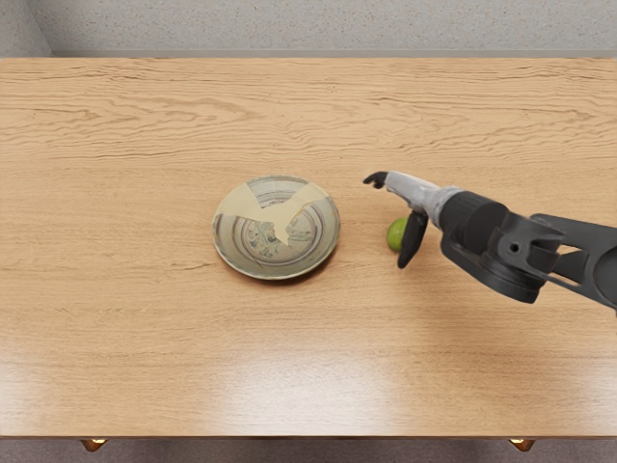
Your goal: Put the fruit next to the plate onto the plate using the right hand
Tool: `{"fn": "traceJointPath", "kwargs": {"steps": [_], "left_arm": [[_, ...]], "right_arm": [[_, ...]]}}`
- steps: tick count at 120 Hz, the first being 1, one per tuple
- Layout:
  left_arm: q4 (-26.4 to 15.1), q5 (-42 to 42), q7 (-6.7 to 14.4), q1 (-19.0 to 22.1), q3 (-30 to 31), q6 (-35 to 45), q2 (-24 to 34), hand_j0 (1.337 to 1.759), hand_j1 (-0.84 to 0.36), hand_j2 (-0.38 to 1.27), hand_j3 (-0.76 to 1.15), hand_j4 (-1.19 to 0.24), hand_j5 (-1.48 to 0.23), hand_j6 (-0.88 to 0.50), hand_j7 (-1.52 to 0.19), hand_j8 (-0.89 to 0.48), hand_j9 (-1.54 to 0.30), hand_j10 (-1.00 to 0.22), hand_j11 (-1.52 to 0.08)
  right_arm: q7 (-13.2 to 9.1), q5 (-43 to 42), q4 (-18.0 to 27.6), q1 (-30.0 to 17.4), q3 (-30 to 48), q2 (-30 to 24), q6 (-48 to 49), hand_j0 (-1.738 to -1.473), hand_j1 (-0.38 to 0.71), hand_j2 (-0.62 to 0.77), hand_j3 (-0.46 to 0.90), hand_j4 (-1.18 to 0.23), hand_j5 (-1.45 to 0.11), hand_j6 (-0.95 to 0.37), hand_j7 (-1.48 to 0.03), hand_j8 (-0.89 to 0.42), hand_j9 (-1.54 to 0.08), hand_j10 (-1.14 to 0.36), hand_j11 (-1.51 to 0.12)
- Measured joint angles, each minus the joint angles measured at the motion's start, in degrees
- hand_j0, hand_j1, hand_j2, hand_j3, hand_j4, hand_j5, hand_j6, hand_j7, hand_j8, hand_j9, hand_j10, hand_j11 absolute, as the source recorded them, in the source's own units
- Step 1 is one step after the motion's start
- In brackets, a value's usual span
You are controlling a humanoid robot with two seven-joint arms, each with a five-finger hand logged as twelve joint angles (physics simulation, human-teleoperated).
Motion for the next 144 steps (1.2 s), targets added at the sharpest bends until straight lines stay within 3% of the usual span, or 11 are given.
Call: {"fn": "traceJointPath", "kwargs": {"steps": [144], "left_arm": [[0.0, 0.0, 0.0, 0.0, 0.0, 0.0, 0.0, 1.658, 0.07, 0.05, 0.00, -0.23, -0.30, -0.23, -0.30, -0.23, -0.30, -0.23, -0.30]], "right_arm": [[0.0, -4.1, -0.3, -2.8, -3.9, -0.8, -4.4, -1.658, 0.21, -0.09, 0.00, -0.47, -0.60, -0.47, -0.60, -0.43, -0.60, -0.47, -0.60]]}}
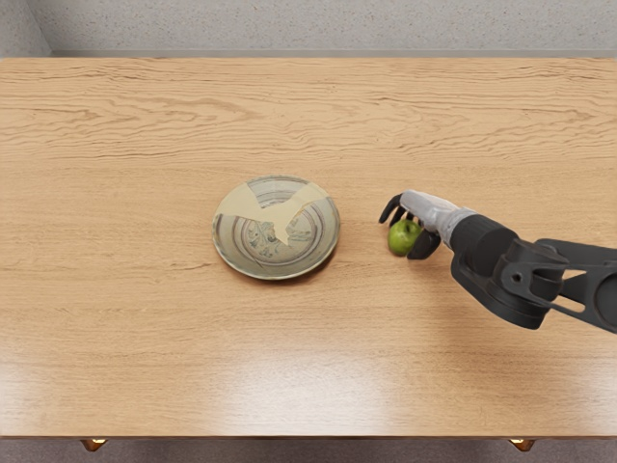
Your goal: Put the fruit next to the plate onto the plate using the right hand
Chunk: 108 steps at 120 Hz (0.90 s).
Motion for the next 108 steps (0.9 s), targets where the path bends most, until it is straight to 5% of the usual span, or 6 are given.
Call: {"fn": "traceJointPath", "kwargs": {"steps": [47, 70, 108], "left_arm": [[0.0, 0.0, 0.0, 0.0, 0.0, 0.0, 0.0, 1.658, 0.07, 0.05, 0.00, -0.23, -0.30, -0.23, -0.30, -0.23, -0.30, -0.23, -0.30], [0.0, 0.0, 0.0, 0.0, 0.0, 0.0, 0.0, 1.658, 0.07, 0.05, 0.00, -0.23, -0.30, -0.23, -0.30, -0.23, -0.30, -0.23, -0.30], [0.0, 0.0, 0.0, 0.0, 0.0, 0.0, 0.0, 1.658, 0.07, 0.05, 0.00, -0.23, -0.30, -0.23, -0.30, -0.23, -0.30, -0.23, -0.30]], "right_arm": [[0.0, -1.8, -0.2, -1.6, 0.1, 0.1, -2.1, -1.646, 0.21, -0.12, 0.00, -0.56, -0.71, -0.46, -0.71, -0.40, -0.73, -0.55, -0.73], [0.0, -1.2, -0.4, -1.7, 0.4, 0.0, -2.2, -1.647, 0.22, 0.05, 0.00, -0.62, -0.80, -0.49, -0.80, -0.43, -0.82, -0.61, -0.82], [-0.1, 5.5, -0.4, 2.4, 3.9, -2.2, 4.2, -1.650, 0.20, 0.05, 0.00, -0.64, -0.87, -0.50, -0.84, -0.44, -0.86, -0.64, -0.86]]}}
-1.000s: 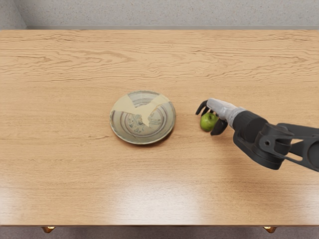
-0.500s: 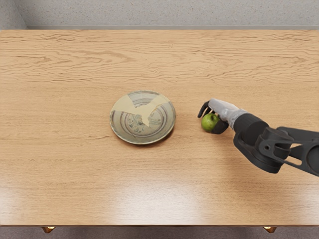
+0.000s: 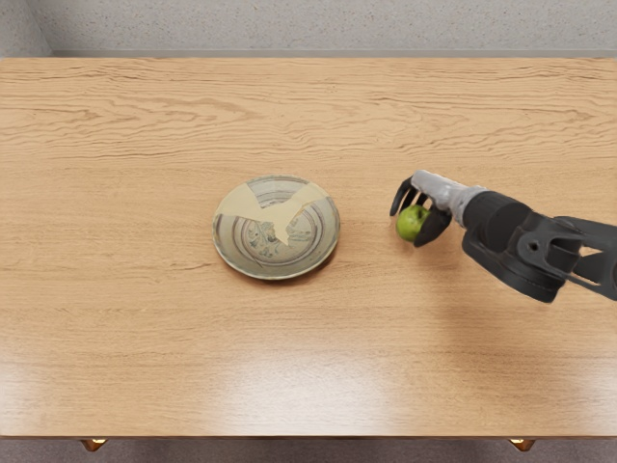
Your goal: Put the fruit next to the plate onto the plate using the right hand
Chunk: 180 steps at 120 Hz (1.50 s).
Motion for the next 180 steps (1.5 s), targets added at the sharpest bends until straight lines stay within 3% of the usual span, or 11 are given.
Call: {"fn": "traceJointPath", "kwargs": {"steps": [37, 54, 73, 115, 151, 180], "left_arm": [[0.0, 0.0, 0.0, 0.0, 0.0, 0.0, 0.0, 1.658, 0.07, 0.05, 0.00, -0.23, -0.30, -0.23, -0.30, -0.23, -0.30, -0.23, -0.30], [0.0, 0.0, 0.0, 0.0, 0.0, 0.0, 0.0, 1.658, 0.07, 0.05, 0.00, -0.23, -0.30, -0.23, -0.30, -0.23, -0.30, -0.23, -0.30], [0.0, 0.0, 0.0, 0.0, 0.0, 0.0, 0.0, 1.658, 0.07, 0.05, 0.00, -0.23, -0.30, -0.23, -0.30, -0.23, -0.30, -0.23, -0.30], [0.0, 0.0, 0.0, 0.0, 0.0, 0.0, 0.0, 1.658, 0.07, 0.05, 0.00, -0.23, -0.30, -0.23, -0.30, -0.23, -0.30, -0.23, -0.30], [0.0, 0.0, 0.0, 0.0, 0.0, 0.0, 0.0, 1.658, 0.07, 0.05, 0.00, -0.23, -0.30, -0.23, -0.30, -0.23, -0.30, -0.23, -0.30], [0.0, 0.0, 0.0, 0.0, 0.0, 0.0, 0.0, 1.658, 0.07, 0.05, 0.00, -0.23, -0.30, -0.23, -0.30, -0.23, -0.30, -0.23, -0.30]], "right_arm": [[0.0, 10.2, -0.1, 0.8, 16.7, 0.1, 23.3, -1.652, 0.21, 0.09, 0.00, -0.63, -0.88, -0.49, -0.85, -0.43, -0.87, -0.64, -0.87], [0.1, 13.7, -1.0, 0.9, 22.2, 3.3, 29.0, -1.653, 0.21, 0.10, 0.00, -0.63, -0.89, -0.49, -0.85, -0.43, -0.88, -0.64, -0.87], [0.1, 13.4, -4.9, 1.4, 23.9, 9.2, 30.4, -1.654, 0.22, 0.11, 0.00, -0.63, -0.90, -0.48, -0.86, -0.41, -0.89, -0.62, -0.88], [0.1, -0.1, -14.4, 1.3, 23.5, 23.1, 29.9, -1.658, 0.26, 0.24, 0.00, -0.63, -0.92, -0.48, -0.87, -0.40, -0.90, -0.61, -0.90], [0.1, -3.5, -17.8, 1.5, 20.8, 26.8, 28.2, -1.654, 0.20, 0.10, 0.00, -0.63, -0.90, -0.50, -0.85, -0.41, -0.90, -0.62, -0.90], [0.1, -3.7, -18.2, 1.7, 20.4, 27.1, 27.1, -1.657, 0.14, -0.01, 0.00, -0.47, -0.64, -0.44, -0.62, -0.40, -0.64, -0.48, -0.64]]}}
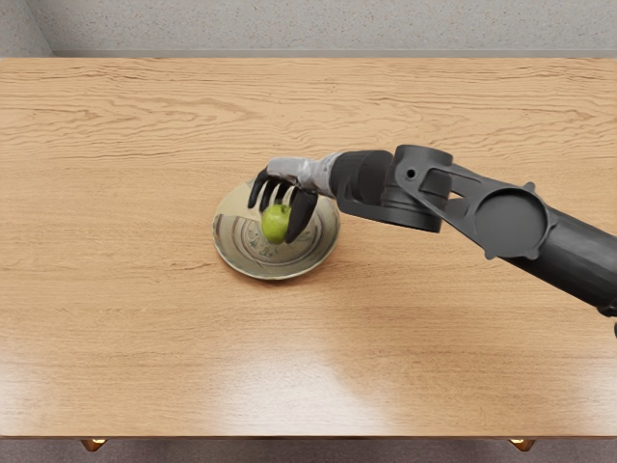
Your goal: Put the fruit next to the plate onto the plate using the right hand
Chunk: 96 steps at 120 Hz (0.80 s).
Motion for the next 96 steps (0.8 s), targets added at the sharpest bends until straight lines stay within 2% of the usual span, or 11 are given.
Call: {"fn": "traceJointPath", "kwargs": {"steps": [23, 35, 48, 72, 81, 96], "left_arm": [[0.0, 0.0, 0.0, 0.0, 0.0, 0.0, 0.0, 1.658, 0.07, 0.05, 0.00, -0.23, -0.30, -0.23, -0.30, -0.23, -0.30, -0.23, -0.30], [0.0, 0.0, 0.0, 0.0, 0.0, 0.0, 0.0, 1.658, 0.07, 0.05, 0.00, -0.23, -0.30, -0.23, -0.30, -0.23, -0.30, -0.23, -0.30], [0.0, 0.0, 0.0, 0.0, 0.0, 0.0, 0.0, 1.658, 0.07, 0.05, 0.00, -0.23, -0.30, -0.23, -0.30, -0.23, -0.30, -0.23, -0.30], [0.0, 0.0, 0.0, 0.0, 0.0, 0.0, 0.0, 1.658, 0.07, 0.05, 0.00, -0.23, -0.30, -0.23, -0.30, -0.23, -0.30, -0.23, -0.30], [0.0, 0.0, 0.0, 0.0, 0.0, 0.0, 0.0, 1.658, 0.07, 0.05, 0.00, -0.23, -0.30, -0.23, -0.30, -0.23, -0.30, -0.23, -0.30], [0.0, 0.0, 0.0, 0.0, 0.0, 0.0, 0.0, 1.658, 0.07, 0.05, 0.00, -0.23, -0.30, -0.23, -0.30, -0.23, -0.30, -0.23, -0.30]], "right_arm": [[0.0, 1.3, 0.1, 0.1, 0.4, -0.2, -0.2, -1.657, 0.05, -0.04, 0.00, -0.36, -0.48, -0.34, -0.47, -0.33, -0.48, -0.36, -0.48], [0.0, 7.3, 1.1, -0.2, 2.9, -1.9, 0.0, -1.658, -0.07, -0.03, 0.00, -0.25, -0.33, -0.24, -0.33, -0.23, -0.33, -0.25, -0.33], [0.0, 17.6, 3.6, -1.2, 7.1, -5.2, 1.7, -1.658, -0.16, -0.02, 0.00, -0.17, -0.22, -0.16, -0.22, -0.16, -0.22, -0.17, -0.22], [0.0, 37.1, 4.8, -9.2, 20.3, -11.3, 14.8, -1.658, -0.25, -0.01, 0.00, -0.09, -0.11, -0.08, -0.11, -0.08, -0.11, -0.09, -0.11], [0.0, 44.3, 4.8, -11.6, 22.6, -14.0, 17.1, -1.658, -0.27, -0.01, 0.00, -0.07, -0.09, -0.07, -0.09, -0.07, -0.09, -0.07, -0.09], [0.0, 51.4, 4.6, -18.6, 30.6, -17.1, 18.6, -1.658, -0.28, -0.01, 0.00, -0.06, -0.07, -0.05, -0.07, -0.05, -0.07, -0.06, -0.07]]}}
